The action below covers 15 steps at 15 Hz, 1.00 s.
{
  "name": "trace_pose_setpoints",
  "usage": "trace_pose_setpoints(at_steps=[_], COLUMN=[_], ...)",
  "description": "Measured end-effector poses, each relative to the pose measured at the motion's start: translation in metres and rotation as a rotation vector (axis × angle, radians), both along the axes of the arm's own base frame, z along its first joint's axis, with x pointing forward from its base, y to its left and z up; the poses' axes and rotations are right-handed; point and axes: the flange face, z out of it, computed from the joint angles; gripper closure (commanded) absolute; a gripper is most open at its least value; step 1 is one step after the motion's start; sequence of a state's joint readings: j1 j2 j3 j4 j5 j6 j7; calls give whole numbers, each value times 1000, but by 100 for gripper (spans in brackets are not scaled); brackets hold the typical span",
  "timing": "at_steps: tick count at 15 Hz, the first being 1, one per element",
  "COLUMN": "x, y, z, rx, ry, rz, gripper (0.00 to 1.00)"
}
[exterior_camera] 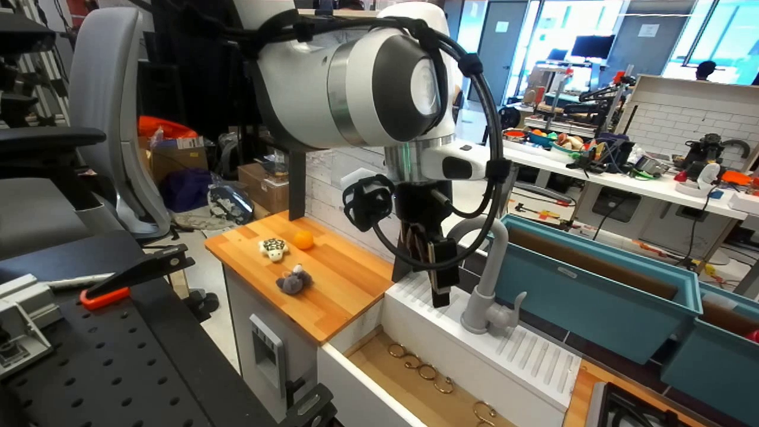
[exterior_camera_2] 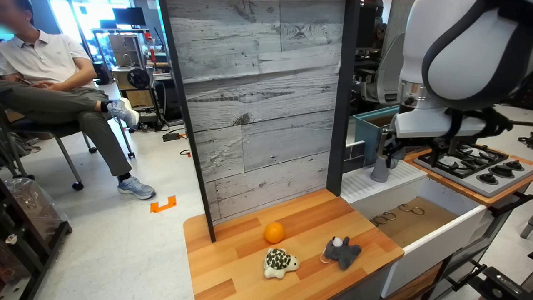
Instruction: Turn the faucet to the middle
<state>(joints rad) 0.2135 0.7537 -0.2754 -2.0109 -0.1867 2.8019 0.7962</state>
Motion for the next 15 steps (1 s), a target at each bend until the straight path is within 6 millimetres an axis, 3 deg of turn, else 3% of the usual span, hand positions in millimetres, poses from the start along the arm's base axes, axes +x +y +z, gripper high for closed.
trace_pose_setpoints(at_steps=[4, 9, 12, 15], x=[-27, -46, -55, -65], y=[-35, -79, -84, -73], z=[13, 36, 47, 55], rx=[55, 83, 111, 149], ry=[131, 188, 231, 295], rz=[20, 15, 68, 167], gripper=[0, 0, 0, 0])
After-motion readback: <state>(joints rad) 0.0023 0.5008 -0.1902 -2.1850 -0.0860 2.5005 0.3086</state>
